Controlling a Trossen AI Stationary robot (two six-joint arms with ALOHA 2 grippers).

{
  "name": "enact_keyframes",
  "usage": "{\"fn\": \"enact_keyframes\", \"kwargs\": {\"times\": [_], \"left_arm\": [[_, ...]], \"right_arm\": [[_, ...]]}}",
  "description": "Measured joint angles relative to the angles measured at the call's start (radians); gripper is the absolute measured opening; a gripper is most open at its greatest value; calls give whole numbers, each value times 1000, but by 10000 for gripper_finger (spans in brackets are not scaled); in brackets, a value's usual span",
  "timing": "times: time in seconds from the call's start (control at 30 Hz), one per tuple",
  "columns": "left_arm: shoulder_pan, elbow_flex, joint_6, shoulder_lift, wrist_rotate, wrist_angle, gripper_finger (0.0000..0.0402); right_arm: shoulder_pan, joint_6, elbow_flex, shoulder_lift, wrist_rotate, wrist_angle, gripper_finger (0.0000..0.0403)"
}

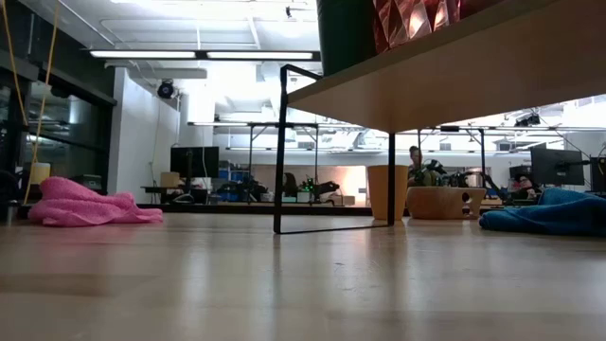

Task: Stack small to large cups/mugs on shelf
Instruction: Put the top transparent mug on the shelf

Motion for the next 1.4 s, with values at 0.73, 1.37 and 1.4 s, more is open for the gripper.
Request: {"fn": "enact_keyframes", "kwargs": {"times": [0.73, 1.37, 1.4], "left_arm": [[0, 0, -72, -42, 1, -1, 234], [0, 0, -104, -87, 1, 3, 234], [0, 0, -104, -88, 1, 3, 234]], "right_arm": [[0, 123, 0, 100, 47, -49, 0], [0, 168, 0, 98, 103, -39, 11], [-1, 168, 0, 98, 103, -36, 15]]}}
